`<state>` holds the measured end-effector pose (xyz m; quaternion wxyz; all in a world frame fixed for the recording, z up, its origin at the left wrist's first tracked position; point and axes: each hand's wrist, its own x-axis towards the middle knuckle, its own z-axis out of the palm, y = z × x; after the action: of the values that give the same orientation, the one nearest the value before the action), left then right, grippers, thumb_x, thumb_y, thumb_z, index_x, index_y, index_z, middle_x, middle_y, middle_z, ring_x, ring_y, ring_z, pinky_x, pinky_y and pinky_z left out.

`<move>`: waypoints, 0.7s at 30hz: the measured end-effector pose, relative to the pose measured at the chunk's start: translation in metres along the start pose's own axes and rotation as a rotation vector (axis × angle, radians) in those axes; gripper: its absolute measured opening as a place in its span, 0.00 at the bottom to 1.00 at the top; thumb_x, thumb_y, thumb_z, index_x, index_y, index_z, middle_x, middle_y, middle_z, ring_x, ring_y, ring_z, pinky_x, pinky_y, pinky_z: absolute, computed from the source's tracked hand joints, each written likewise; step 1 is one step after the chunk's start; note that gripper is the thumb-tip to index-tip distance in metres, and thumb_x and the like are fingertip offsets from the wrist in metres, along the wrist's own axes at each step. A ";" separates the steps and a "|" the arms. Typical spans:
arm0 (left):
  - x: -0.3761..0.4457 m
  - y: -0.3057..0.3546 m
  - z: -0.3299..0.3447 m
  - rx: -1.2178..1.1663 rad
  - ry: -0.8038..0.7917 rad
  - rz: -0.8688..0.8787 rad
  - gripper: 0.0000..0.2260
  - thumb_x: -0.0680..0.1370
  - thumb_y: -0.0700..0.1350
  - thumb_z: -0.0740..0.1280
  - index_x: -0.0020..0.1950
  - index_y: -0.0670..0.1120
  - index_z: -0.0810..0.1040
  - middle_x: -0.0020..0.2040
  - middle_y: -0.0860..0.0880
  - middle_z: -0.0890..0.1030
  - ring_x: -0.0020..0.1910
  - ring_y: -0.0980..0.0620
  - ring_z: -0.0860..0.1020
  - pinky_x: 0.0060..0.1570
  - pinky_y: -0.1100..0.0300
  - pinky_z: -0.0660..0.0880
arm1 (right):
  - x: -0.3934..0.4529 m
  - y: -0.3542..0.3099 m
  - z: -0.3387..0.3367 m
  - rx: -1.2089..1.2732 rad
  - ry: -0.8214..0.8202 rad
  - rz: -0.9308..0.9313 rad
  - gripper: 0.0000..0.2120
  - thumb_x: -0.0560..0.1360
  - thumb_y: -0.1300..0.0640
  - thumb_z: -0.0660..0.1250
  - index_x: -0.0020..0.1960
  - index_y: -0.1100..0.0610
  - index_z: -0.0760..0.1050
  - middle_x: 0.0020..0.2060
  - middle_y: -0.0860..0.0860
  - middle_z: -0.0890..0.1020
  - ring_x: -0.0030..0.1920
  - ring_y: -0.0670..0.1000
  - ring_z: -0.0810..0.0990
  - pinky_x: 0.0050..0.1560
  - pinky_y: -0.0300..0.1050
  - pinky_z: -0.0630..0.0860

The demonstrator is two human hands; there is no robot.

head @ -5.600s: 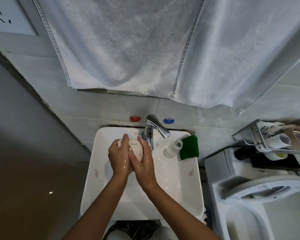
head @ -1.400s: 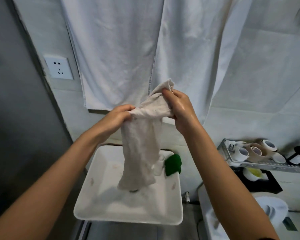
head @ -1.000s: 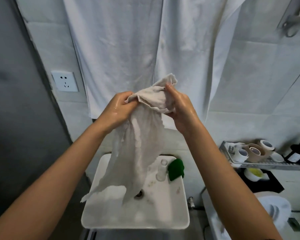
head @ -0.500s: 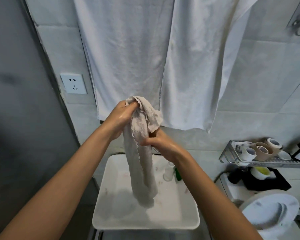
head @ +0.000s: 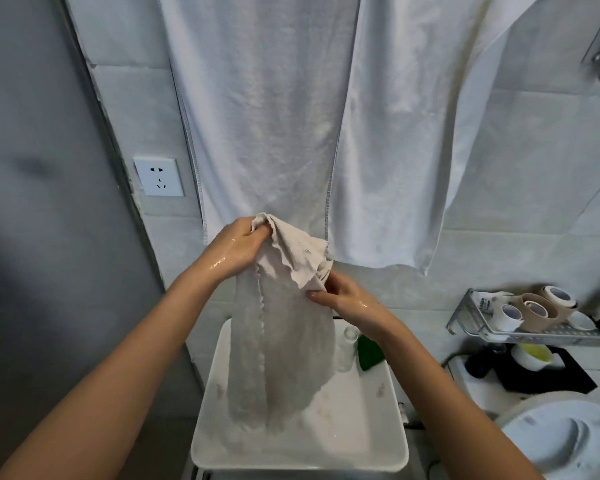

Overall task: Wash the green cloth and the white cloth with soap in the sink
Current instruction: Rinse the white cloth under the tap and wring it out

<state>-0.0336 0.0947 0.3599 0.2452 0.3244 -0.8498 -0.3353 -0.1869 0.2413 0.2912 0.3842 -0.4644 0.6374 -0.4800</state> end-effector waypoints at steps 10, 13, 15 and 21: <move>-0.004 -0.009 -0.014 0.011 0.068 -0.067 0.17 0.80 0.47 0.59 0.33 0.43 0.74 0.30 0.44 0.70 0.30 0.45 0.70 0.33 0.54 0.72 | -0.008 0.005 -0.016 -0.076 0.082 0.080 0.18 0.75 0.49 0.69 0.62 0.52 0.71 0.52 0.50 0.80 0.52 0.51 0.80 0.60 0.51 0.75; -0.007 -0.012 -0.013 -0.242 0.047 -0.137 0.16 0.79 0.45 0.62 0.31 0.45 0.73 0.29 0.46 0.64 0.29 0.51 0.63 0.30 0.59 0.61 | -0.009 0.003 -0.035 -0.064 0.083 0.134 0.18 0.71 0.49 0.74 0.56 0.54 0.73 0.51 0.54 0.80 0.50 0.52 0.79 0.59 0.55 0.76; -0.007 -0.014 -0.013 -0.313 0.059 -0.185 0.16 0.78 0.46 0.64 0.31 0.44 0.74 0.27 0.48 0.66 0.26 0.52 0.64 0.28 0.60 0.60 | -0.013 0.000 -0.048 -0.233 -0.036 0.170 0.20 0.67 0.46 0.76 0.54 0.54 0.77 0.51 0.52 0.82 0.51 0.52 0.80 0.59 0.52 0.75; -0.003 -0.013 -0.018 -0.407 0.122 -0.232 0.13 0.76 0.49 0.68 0.37 0.42 0.78 0.36 0.41 0.72 0.35 0.47 0.69 0.32 0.58 0.62 | -0.019 0.004 -0.054 -0.436 -0.171 0.238 0.08 0.73 0.53 0.72 0.36 0.50 0.80 0.33 0.45 0.80 0.38 0.46 0.78 0.45 0.42 0.72</move>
<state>-0.0147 0.0825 0.3621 0.3164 0.3836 -0.7053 -0.5053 -0.2337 0.2734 0.3013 0.3813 -0.4967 0.7413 -0.2417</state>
